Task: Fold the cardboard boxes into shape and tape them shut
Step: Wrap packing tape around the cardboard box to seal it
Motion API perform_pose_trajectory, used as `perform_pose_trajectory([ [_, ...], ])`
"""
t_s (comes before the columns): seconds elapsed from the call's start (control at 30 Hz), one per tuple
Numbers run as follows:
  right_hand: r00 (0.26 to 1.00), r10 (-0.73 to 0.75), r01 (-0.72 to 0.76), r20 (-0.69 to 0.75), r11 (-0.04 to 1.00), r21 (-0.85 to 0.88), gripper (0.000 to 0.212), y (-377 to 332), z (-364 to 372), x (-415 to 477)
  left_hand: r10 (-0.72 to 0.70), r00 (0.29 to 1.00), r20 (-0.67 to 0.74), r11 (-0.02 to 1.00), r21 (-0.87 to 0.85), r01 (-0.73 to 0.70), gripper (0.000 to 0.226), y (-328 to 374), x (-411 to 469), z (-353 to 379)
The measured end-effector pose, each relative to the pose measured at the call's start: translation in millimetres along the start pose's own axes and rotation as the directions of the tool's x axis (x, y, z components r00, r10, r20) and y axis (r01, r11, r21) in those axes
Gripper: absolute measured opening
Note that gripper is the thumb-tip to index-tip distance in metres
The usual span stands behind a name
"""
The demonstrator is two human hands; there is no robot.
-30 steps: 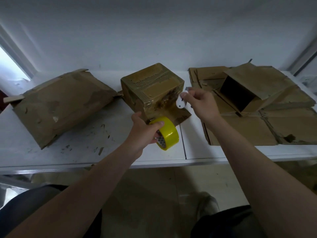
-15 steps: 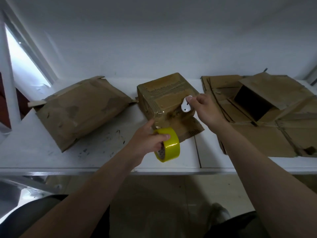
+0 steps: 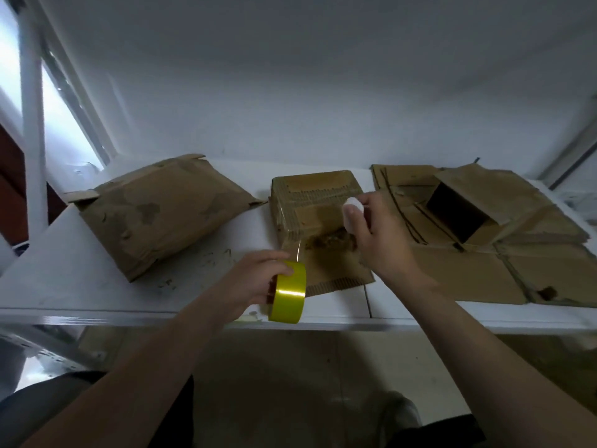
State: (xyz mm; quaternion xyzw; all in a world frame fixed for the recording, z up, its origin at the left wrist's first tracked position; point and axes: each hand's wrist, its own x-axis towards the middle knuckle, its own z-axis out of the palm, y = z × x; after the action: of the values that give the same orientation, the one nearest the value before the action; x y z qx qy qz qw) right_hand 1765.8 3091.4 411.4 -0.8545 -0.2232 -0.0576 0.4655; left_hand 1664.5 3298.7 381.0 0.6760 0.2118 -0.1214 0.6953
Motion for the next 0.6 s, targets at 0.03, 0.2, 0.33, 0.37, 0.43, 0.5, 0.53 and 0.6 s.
perform_pose_trajectory([
  [0.03,0.999,-0.024,0.025,0.040,1.000,-0.016,0.020,-4,5,0,0.002,1.000,-0.006,1.000,-0.005,-0.002,0.023,-1,-1,1],
  [0.2,0.954,-0.170,0.186,0.248,0.982,-0.042,0.014,-15,22,9,0.009,0.999,-0.039,0.999,-0.046,-0.011,0.027,-9,1,9],
  [0.33,0.877,-0.311,0.358,0.365,0.931,-0.067,0.012,-12,30,17,0.034,0.998,-0.060,0.998,-0.049,-0.037,0.018,-13,3,14],
  [0.37,0.863,-0.322,0.383,0.389,0.919,-0.090,0.012,-10,32,19,0.043,0.997,-0.067,0.998,-0.041,-0.046,0.017,-14,4,15],
  [0.43,0.840,-0.327,0.416,0.433,0.901,-0.127,0.014,-9,33,23,0.055,0.995,-0.079,0.998,-0.039,-0.058,0.013,-15,5,14],
  [0.5,0.828,-0.322,0.424,0.460,0.896,-0.136,0.016,-9,33,26,0.058,0.995,-0.077,0.997,-0.047,-0.062,0.012,-16,5,14],
  [0.53,0.825,-0.322,0.429,0.465,0.892,-0.143,0.016,-10,33,27,0.058,0.996,-0.075,0.997,-0.050,-0.062,0.013,-17,5,14],
  [0.6,0.823,-0.323,0.446,0.468,0.876,-0.180,0.016,-12,33,26,0.056,0.996,-0.075,0.997,-0.048,-0.060,0.017,-18,6,15],
])
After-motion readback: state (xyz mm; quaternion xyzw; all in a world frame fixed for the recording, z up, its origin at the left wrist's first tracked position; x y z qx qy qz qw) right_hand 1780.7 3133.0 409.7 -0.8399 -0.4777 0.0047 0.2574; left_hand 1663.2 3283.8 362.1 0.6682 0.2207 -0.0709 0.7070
